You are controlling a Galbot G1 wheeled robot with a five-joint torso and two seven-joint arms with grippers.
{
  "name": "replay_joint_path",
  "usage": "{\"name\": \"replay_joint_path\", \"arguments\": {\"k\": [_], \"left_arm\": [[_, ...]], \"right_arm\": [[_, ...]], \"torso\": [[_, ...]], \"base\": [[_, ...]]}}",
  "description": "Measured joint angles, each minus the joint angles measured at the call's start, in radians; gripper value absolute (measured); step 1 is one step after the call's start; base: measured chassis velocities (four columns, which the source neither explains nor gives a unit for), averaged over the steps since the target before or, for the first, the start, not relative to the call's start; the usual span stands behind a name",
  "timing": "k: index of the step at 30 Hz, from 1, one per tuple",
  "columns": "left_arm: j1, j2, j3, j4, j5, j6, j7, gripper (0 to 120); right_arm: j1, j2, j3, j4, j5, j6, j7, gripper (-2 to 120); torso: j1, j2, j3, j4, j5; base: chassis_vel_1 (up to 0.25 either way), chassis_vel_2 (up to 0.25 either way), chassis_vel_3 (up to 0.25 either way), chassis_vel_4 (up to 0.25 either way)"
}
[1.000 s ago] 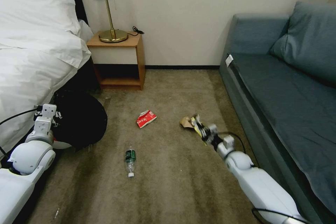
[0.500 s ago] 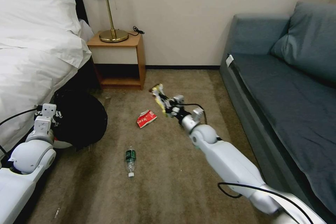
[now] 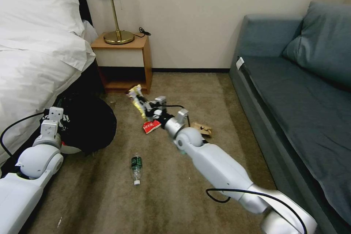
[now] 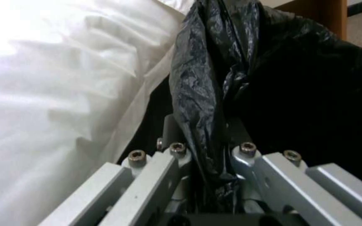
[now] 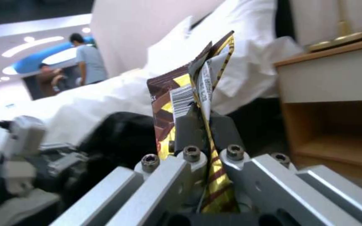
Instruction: Pick up the trash bin, then pick up the garbage on the floor and place it into the trash bin.
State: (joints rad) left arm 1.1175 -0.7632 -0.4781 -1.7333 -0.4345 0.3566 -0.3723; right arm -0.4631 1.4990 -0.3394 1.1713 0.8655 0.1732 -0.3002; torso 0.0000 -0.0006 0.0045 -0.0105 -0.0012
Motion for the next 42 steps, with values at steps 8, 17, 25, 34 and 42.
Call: {"name": "replay_joint_path", "arguments": {"k": [8,17,25,34,42], "left_arm": [[0.001,-0.017,0.003,0.003,0.002,-0.007,0.003,6],[0.006,-0.031,-0.009,-0.004,-0.006,-0.023,0.009,6],[0.004,-0.060,0.001,-0.004,-0.006,-0.028,0.009,6],[-0.011,-0.083,0.021,0.000,-0.006,-0.032,0.009,6],[-0.017,-0.099,0.024,0.003,-0.022,-0.035,0.005,6]], "right_arm": [[0.051,0.111,-0.043,-0.101,-0.001,0.017,-0.029,0],[0.077,0.113,-0.065,-0.239,-0.035,0.039,-0.080,0],[0.098,0.111,-0.094,-0.268,-0.030,0.050,-0.084,0],[0.094,0.110,-0.093,-0.251,-0.016,0.052,-0.111,0],[0.076,0.109,-0.101,-0.206,-0.001,0.063,-0.172,0]], "torso": [[0.000,0.000,0.000,0.0008,0.0001],[0.000,0.000,0.000,0.0002,0.0001],[0.000,0.000,0.000,0.0003,0.0002],[0.000,0.000,0.000,0.0001,0.0002],[0.000,0.000,0.000,0.0001,0.0002]], "base": [[0.000,0.000,0.000,0.000],[0.000,0.000,0.000,0.000],[0.000,0.000,0.000,0.000],[0.000,0.000,0.000,0.000],[0.000,0.000,0.000,0.000]]}}
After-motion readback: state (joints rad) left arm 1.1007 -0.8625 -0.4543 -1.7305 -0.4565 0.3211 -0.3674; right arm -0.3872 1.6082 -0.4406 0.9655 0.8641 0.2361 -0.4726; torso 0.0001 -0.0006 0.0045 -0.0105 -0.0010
